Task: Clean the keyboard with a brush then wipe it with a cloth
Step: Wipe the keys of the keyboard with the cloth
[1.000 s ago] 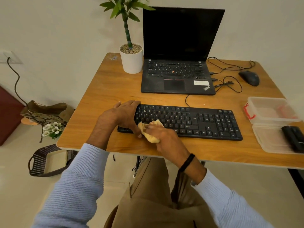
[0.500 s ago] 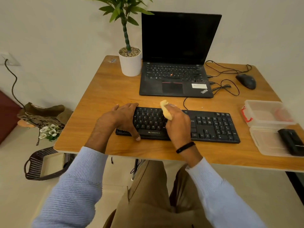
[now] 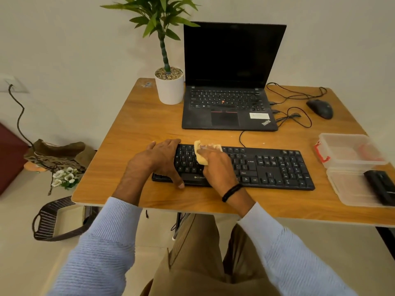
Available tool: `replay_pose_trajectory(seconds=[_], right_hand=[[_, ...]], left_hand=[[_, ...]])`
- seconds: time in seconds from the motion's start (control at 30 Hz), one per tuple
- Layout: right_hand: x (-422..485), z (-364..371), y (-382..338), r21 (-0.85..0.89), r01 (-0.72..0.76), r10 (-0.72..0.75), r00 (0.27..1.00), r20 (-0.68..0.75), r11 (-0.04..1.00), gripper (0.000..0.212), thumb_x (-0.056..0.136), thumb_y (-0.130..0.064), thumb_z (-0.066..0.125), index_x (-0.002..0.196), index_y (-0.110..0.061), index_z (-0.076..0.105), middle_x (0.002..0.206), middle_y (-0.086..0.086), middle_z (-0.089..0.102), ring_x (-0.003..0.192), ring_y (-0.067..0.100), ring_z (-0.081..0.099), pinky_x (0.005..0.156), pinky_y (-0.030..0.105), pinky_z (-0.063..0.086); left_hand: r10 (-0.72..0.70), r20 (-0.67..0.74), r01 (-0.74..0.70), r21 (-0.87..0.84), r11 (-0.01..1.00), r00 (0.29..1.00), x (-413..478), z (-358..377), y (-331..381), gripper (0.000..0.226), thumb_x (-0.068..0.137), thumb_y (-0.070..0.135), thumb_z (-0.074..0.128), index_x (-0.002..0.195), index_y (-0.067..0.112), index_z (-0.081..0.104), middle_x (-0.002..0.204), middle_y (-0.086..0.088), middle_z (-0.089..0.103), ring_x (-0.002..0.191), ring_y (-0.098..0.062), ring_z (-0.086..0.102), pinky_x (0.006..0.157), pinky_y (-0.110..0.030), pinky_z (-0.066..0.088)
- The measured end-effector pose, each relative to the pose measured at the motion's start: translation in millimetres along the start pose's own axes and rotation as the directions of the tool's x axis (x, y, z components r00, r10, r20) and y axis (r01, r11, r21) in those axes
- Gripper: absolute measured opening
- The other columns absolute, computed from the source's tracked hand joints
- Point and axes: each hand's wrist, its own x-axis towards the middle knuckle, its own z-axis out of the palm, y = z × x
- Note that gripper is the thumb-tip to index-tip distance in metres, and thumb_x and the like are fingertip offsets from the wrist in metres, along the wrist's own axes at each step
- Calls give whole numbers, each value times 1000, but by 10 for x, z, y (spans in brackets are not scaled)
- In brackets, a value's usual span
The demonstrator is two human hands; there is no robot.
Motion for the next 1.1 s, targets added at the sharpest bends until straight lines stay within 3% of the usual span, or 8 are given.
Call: replay_pose_trajectory(seconds=[0.1,0.23,0.4,0.53,0.67,0.77,0.9,1.1], right_hand=[[58,-45,91,-19,-79,78,994,-74,997,46,88,4,61,131,-14,60,143,8,52,138,23,41,114,27,8],[34,27,-47,-33,5,-5,1000,13,999,50,87,10,57,131,-13,59,150,9,43,144,25,32,120,34,7],[172,76,-77,15,-25,26,999,-33,1000,60,81,21,54,128,-15,62,155,13,33,146,28,25,120,34,2],[174,46,-33,-101,30,-29,1000,12,994,55,83,14,58,127,-19,63,156,13,32,147,32,21,120,41,1],[254,-191,140,-297,-82,88,996,9,951,38,89,0,59,120,-20,67,154,16,36,145,39,22,121,50,7],[350,-277,154,-238,-162,161,987,-24,958,49,87,3,60,127,-25,63,155,17,34,144,41,23,121,53,9],[387,-72,-24,-133,-29,44,992,114,991,52,89,4,57,128,-30,61,159,17,24,146,43,14,118,57,4],[446,-172,44,-308,-17,71,984,166,951,53,89,-4,61,127,-41,59,161,13,19,147,47,4,116,64,0]], left_hand=[[5,3,-5,6,1000,1000,2,-6,9,149,50,60,94,162,23,3,168,0,17,156,-23,13,126,-50,-7],[4,-6,-4,2,1000,1000,-4,7,-6,149,50,60,94,162,23,3,168,0,16,156,-24,14,126,-49,-6],[-1,2,1,-6,1000,1000,-8,-3,1,150,50,59,95,162,24,2,169,0,14,156,-24,12,126,-50,-6],[-14,15,14,-15,1000,1000,-29,-25,29,150,49,57,95,162,24,2,169,1,14,156,-24,11,127,-50,-5],[-15,11,15,-25,1000,1000,-58,-35,37,148,51,54,96,162,23,2,169,1,15,156,-23,12,127,-50,-5],[-18,12,18,-17,1000,1000,-56,-29,48,148,51,54,96,162,23,3,169,1,16,156,-23,12,127,-50,-5],[-27,15,27,-4,1000,1000,-55,-48,63,149,50,56,96,162,23,3,169,0,16,156,-24,13,127,-50,-3],[-35,11,35,7,999,999,-52,-45,52,151,48,59,95,162,23,3,169,0,15,156,-24,13,127,-51,-4]])
